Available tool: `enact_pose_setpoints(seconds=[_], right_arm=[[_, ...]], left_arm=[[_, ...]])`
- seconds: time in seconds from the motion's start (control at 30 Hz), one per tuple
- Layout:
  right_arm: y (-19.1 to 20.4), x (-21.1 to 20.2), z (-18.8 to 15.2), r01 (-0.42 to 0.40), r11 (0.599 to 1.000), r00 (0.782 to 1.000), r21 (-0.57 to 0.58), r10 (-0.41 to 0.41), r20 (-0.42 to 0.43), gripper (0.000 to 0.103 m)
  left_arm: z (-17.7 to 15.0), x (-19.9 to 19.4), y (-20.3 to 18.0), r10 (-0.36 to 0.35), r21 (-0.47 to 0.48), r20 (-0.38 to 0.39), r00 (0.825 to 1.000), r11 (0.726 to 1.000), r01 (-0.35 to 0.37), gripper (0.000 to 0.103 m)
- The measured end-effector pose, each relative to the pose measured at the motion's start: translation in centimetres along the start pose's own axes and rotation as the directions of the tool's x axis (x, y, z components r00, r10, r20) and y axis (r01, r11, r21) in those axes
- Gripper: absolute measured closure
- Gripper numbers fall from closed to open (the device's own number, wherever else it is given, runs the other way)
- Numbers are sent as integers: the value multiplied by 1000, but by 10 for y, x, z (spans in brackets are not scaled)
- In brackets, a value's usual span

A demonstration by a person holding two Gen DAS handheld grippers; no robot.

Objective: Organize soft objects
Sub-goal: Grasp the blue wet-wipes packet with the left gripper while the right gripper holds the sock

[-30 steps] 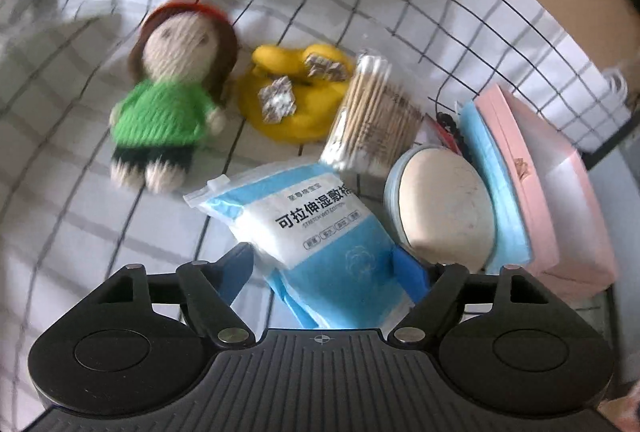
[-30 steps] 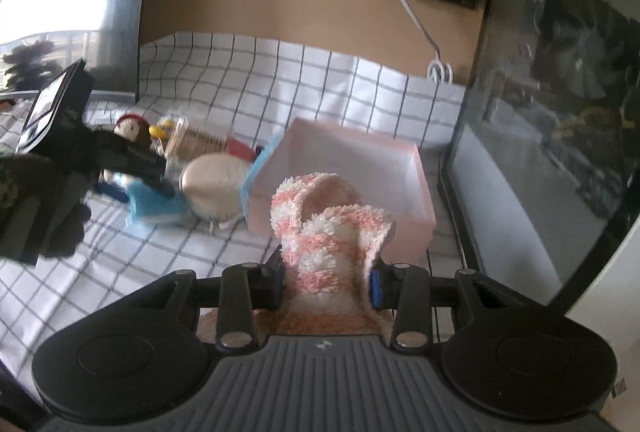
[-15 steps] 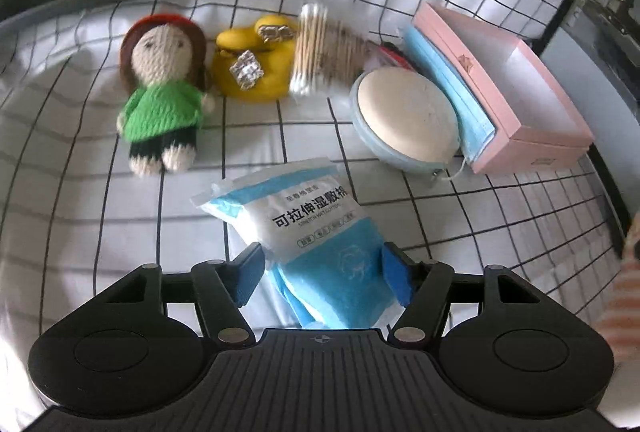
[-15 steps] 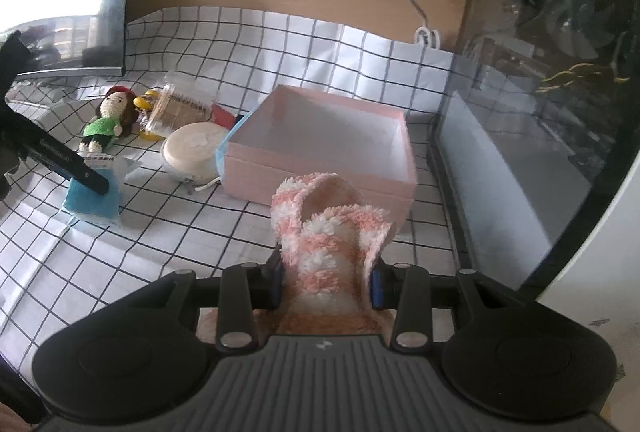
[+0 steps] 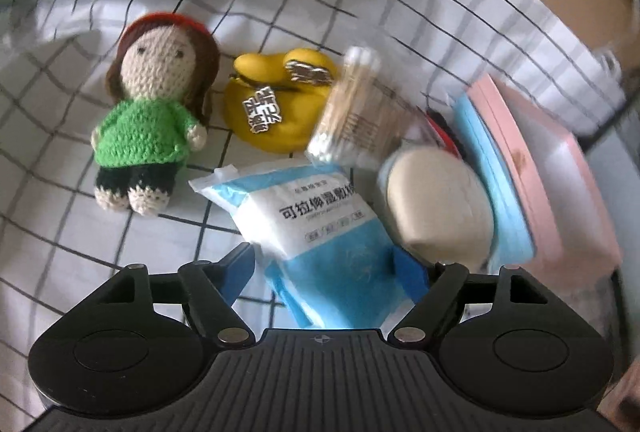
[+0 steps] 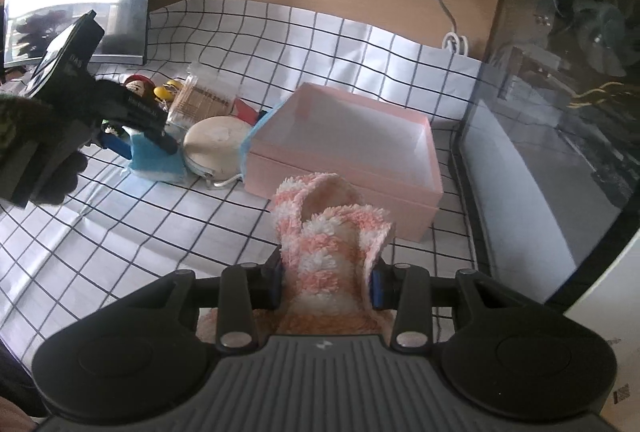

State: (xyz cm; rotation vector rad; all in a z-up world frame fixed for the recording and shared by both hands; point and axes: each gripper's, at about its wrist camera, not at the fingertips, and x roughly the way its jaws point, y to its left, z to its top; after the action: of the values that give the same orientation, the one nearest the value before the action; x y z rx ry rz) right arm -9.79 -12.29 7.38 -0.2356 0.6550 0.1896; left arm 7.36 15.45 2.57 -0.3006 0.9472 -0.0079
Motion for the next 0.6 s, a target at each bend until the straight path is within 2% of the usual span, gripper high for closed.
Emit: enact_pose_setpoints(seconds=[0.1, 0.2, 0.27, 0.4, 0.53, 0.6], right_arm=[[-4, -2, -4, 19, 1000, 1000, 7, -19, -4, 63], [-6, 1, -8, 31, 999, 999, 32, -31, -24, 63], [-4, 3, -10, 33, 999, 999, 40, -32, -32, 63], [-1, 2, -11, 40, 999, 999, 35, -39, -26, 63], [-8, -1, -9, 60, 997, 998, 39, -60, -16, 63], [-14, -4, -9, 79, 996, 997, 47, -79, -14, 63]], left_arm=[[9, 7, 9, -25, -101, -19, 1000, 995, 23, 23], [14, 10, 13, -1, -138, -14, 1000, 990, -1, 24], [15, 14, 13, 16, -135, -5, 1000, 991, -17, 32], [13, 15, 5, 57, -39, 13, 998, 998, -57, 41], [-5, -3, -3, 35, 65, 33, 999, 997, -37, 41], [-18, -20, -11, 43, 151, 45, 998, 987, -49, 41]])
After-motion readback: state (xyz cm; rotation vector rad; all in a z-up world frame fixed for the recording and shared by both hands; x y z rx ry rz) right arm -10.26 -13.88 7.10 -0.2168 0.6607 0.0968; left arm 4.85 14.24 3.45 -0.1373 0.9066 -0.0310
